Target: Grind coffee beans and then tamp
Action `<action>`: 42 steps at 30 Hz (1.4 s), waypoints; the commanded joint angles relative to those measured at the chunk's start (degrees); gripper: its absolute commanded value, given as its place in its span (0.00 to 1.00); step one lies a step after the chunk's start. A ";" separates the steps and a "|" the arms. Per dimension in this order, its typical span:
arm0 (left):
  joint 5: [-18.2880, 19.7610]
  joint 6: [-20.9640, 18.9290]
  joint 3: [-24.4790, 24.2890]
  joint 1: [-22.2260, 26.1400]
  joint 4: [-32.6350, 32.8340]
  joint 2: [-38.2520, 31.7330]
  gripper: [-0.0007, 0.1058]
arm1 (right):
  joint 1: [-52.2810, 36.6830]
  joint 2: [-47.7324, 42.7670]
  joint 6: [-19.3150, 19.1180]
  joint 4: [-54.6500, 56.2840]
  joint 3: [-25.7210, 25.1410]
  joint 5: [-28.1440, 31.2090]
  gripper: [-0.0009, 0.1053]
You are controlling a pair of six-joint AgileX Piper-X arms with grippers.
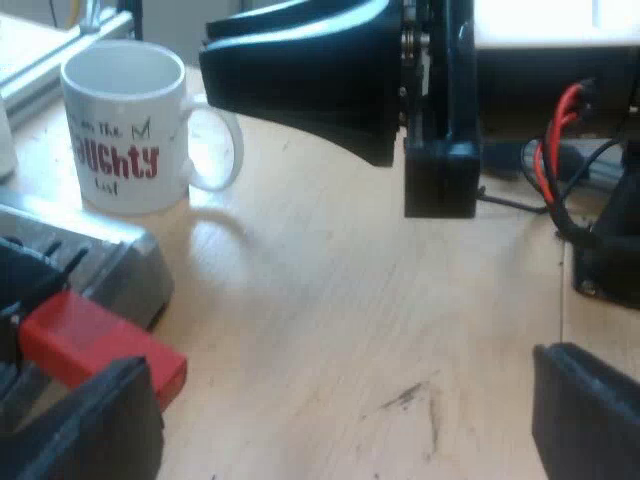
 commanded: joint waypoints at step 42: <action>-7.37 -0.61 -1.35 -0.25 29.62 -37.17 0.74 | 1.78 10.99 43.03 60.39 -39.58 -31.41 0.69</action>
